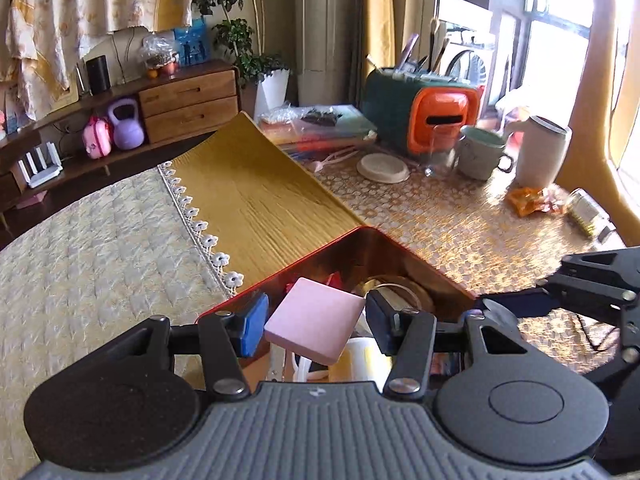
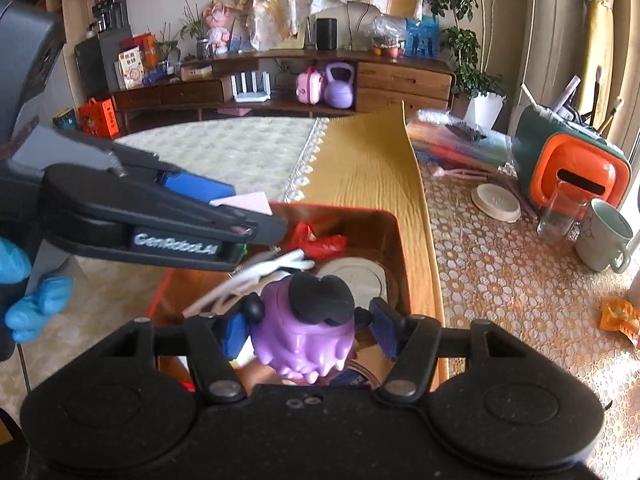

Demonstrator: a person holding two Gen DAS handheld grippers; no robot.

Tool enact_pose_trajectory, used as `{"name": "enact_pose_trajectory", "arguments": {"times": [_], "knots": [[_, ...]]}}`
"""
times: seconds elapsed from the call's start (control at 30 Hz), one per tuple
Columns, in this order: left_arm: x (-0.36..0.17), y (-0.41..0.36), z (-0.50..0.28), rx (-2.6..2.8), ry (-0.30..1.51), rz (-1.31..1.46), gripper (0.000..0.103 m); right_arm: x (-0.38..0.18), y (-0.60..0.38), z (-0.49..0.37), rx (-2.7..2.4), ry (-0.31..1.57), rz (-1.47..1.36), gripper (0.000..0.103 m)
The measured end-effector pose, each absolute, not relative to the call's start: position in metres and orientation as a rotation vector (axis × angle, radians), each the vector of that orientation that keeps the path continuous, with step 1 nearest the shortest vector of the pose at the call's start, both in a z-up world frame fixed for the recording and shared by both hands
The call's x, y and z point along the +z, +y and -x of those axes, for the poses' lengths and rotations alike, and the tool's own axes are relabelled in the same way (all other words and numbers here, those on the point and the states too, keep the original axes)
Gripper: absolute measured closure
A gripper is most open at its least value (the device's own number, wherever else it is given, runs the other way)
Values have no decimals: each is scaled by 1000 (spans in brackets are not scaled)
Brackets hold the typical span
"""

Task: Organize rigid objects
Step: 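Carry the note pad and purple ball over the red tin box and lower them, then open both tools to release the note pad and ball into the box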

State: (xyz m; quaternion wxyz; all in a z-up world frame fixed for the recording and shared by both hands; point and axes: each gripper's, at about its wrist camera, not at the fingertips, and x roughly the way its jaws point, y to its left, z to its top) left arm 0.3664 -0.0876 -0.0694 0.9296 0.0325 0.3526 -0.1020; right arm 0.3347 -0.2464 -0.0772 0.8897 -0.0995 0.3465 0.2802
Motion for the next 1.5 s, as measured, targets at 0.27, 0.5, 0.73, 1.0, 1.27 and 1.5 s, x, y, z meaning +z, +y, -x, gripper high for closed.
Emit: {"name": "enact_pose_trajectory", "arguments": {"times": [0.27,0.5,0.73,1.0,1.27,1.5], "knots": [[-95,-89,-382,-202,805,-53,51,-95,-242,-337,566,745,239,42],[-99,-80,-385,-209,831,18,50,-97,-239,-342,552,765,226,41],[-91,-71,-370,-210,814,39,38,-87,-240,-332,536,738,199,38],[-68,-65,-333,-214,760,40,33,-68,-248,-311,522,711,151,33],[-38,-61,-283,-208,693,25,28,-43,-265,-281,513,658,65,30],[-24,-54,-244,-194,670,49,20,-31,-277,-251,521,606,0,21]]}}
